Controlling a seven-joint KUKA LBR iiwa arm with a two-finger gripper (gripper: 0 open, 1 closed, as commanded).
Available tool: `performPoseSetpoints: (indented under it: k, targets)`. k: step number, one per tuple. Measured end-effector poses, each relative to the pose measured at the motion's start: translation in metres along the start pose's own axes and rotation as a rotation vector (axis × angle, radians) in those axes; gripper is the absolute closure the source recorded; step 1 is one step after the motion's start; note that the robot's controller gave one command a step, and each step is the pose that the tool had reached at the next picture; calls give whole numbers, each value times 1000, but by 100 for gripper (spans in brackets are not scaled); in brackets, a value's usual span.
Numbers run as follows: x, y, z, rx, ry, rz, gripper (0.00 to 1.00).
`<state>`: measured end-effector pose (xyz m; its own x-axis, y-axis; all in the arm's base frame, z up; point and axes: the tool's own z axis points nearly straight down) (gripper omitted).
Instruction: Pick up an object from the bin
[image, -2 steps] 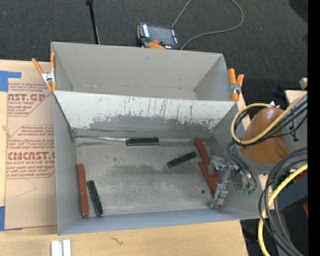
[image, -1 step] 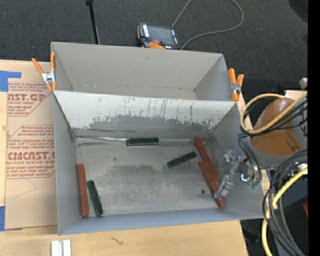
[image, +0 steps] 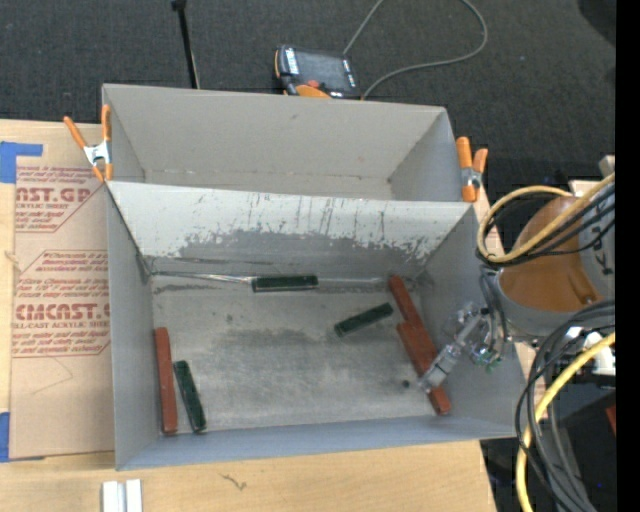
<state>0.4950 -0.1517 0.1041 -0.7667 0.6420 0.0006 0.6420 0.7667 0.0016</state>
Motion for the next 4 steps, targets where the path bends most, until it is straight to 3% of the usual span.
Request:
performPoseSetpoints:
  k: [1, 2, 3, 4]
  targets:
    - [3, 21, 34, -7, 8, 158, 0]
    - [4, 24, 35, -1, 3, 154, 0]
    - [1, 23, 31, -3, -7, 160, 100]
    - [0, 25, -51, -2, -8, 158, 100]
